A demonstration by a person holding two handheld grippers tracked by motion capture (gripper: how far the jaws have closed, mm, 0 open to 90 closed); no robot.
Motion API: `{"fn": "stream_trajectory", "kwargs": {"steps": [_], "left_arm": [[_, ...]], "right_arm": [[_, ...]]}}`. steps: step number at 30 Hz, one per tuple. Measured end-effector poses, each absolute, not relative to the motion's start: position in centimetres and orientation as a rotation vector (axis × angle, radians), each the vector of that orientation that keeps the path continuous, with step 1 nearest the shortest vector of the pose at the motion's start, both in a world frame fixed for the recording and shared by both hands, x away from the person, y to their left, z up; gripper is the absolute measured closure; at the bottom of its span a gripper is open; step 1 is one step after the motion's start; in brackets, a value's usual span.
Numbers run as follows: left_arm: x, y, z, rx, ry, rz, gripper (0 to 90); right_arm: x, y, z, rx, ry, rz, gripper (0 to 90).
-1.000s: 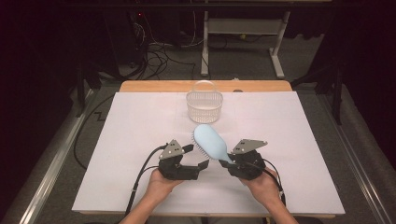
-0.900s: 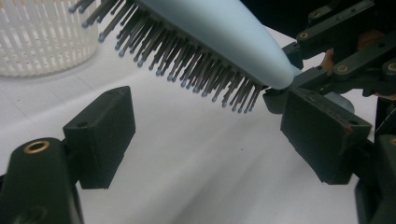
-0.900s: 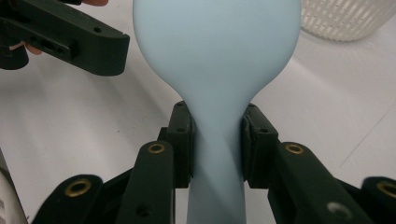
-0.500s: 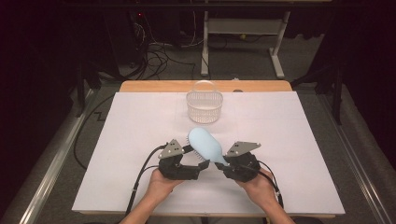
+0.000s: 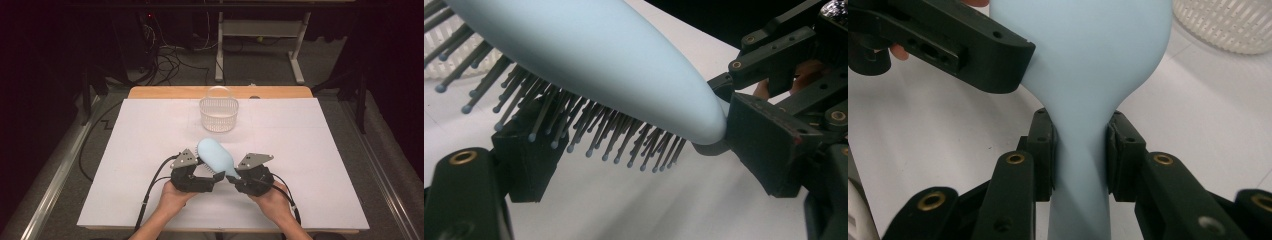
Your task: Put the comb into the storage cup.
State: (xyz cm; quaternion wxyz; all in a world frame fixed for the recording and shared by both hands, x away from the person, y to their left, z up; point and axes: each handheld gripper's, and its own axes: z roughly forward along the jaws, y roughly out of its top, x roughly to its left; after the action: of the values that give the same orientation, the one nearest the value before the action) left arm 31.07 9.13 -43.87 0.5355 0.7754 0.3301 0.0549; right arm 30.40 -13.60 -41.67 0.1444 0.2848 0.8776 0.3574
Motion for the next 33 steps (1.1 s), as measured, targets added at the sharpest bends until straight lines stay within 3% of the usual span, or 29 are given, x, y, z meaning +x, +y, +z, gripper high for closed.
{"fn": "stream_trajectory", "kwargs": {"steps": [27, 33], "left_arm": [[31.0, 9.1, -43.8, 1.841, 0.808, 0.114, 18.4], [30.9, 9.3, -43.5, 1.830, 0.821, 0.085, 23.5]], "right_arm": [[29.8, -11.8, -41.8, 0.749, 2.539, 1.012, 70.4], [29.7, -11.8, -41.7, 0.737, 2.534, 1.003, 70.4]]}}
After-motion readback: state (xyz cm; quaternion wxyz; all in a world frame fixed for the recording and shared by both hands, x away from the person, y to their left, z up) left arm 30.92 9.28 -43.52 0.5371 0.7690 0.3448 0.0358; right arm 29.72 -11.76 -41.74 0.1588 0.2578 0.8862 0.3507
